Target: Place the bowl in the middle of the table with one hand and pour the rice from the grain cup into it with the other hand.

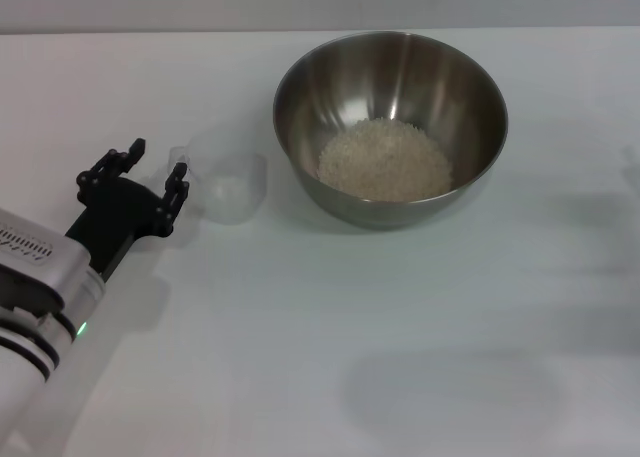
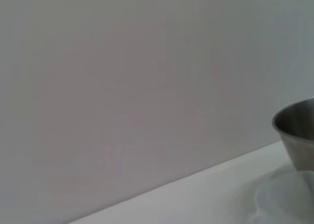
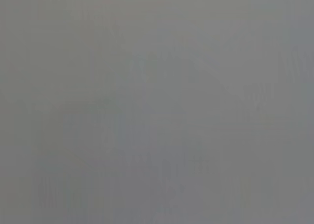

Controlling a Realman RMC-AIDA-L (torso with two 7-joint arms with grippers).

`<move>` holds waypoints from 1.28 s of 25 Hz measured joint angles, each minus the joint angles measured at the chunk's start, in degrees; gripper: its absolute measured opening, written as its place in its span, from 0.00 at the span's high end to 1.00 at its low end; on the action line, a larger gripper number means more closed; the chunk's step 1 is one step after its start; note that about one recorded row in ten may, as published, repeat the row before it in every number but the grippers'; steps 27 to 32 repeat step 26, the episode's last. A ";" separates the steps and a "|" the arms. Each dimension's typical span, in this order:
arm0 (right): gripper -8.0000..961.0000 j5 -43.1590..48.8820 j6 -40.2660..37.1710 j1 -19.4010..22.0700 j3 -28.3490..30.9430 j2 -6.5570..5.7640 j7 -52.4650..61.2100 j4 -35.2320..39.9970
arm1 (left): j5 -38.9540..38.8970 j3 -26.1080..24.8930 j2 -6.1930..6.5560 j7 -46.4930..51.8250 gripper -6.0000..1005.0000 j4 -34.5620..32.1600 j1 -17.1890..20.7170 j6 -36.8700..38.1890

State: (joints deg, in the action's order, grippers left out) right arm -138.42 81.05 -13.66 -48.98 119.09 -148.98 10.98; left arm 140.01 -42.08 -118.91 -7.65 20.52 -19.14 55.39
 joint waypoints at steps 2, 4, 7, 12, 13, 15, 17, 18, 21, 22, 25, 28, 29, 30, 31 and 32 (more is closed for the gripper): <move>0.18 0.00 -0.01 0.07 0.14 0.00 0.00 0.00 | 0.05 0.00 0.09 0.00 0.62 0.17 0.74 0.28; 0.18 0.00 -0.01 0.09 0.22 0.00 0.00 0.00 | 0.17 0.00 0.12 0.00 0.54 0.18 0.98 0.37; 0.18 0.00 -0.02 0.12 0.33 0.00 0.00 0.01 | 1.75 -0.02 0.26 0.01 0.46 0.22 1.99 0.69; 0.18 -0.19 -0.03 0.36 0.40 0.00 0.00 0.08 | 6.57 -0.02 0.38 0.01 0.38 -0.12 5.52 5.74; 0.18 -0.19 -0.03 0.36 0.40 0.00 0.00 0.08 | 6.57 -0.02 0.38 0.01 0.38 -0.12 5.52 5.74; 0.18 -0.38 0.03 0.54 0.67 0.01 -0.69 0.09 | 6.89 -0.07 0.46 0.01 0.37 -0.22 7.00 7.81; 0.18 -0.45 0.57 0.73 1.14 0.27 -5.03 0.06 | 6.39 -1.16 0.45 0.14 0.35 -0.34 9.27 10.71; 0.18 -0.45 0.57 0.73 1.14 0.27 -5.03 0.06 | 6.39 -1.16 0.45 0.14 0.32 -0.34 9.27 10.71; 0.18 -0.46 0.44 0.55 1.18 0.42 -7.15 -0.54 | 5.84 -3.58 0.33 1.64 0.26 -0.52 10.62 13.28; 0.18 -0.46 0.23 0.21 1.17 0.43 -7.22 -1.06 | 5.84 -3.58 0.33 1.64 0.24 -0.52 10.62 13.28; 0.18 -0.46 -0.08 0.06 1.17 0.44 -7.41 -1.45 | 5.68 -8.66 0.06 6.44 0.19 -1.86 10.93 16.80; 0.18 -0.46 -0.08 0.06 1.17 0.44 -7.41 -1.45 | 5.68 -8.66 0.06 6.44 0.19 -1.86 10.93 16.80; 0.18 -0.46 -0.08 0.06 1.17 0.44 -7.41 -1.45 | 5.68 -8.66 0.06 6.44 0.19 -1.86 10.93 16.80; 0.18 -0.46 -0.08 0.06 1.17 0.44 -7.41 -1.45 | 5.68 -8.66 0.06 6.44 0.19 -1.86 10.93 16.80; 0.18 -0.46 -0.08 0.06 1.17 0.44 -7.41 -1.45 | 5.68 -8.66 0.06 6.44 0.19 -1.86 10.93 16.80; 0.18 -0.46 -0.08 0.06 1.17 0.44 -7.41 -1.45 | 5.68 -8.66 0.06 6.44 0.19 -1.86 10.93 16.80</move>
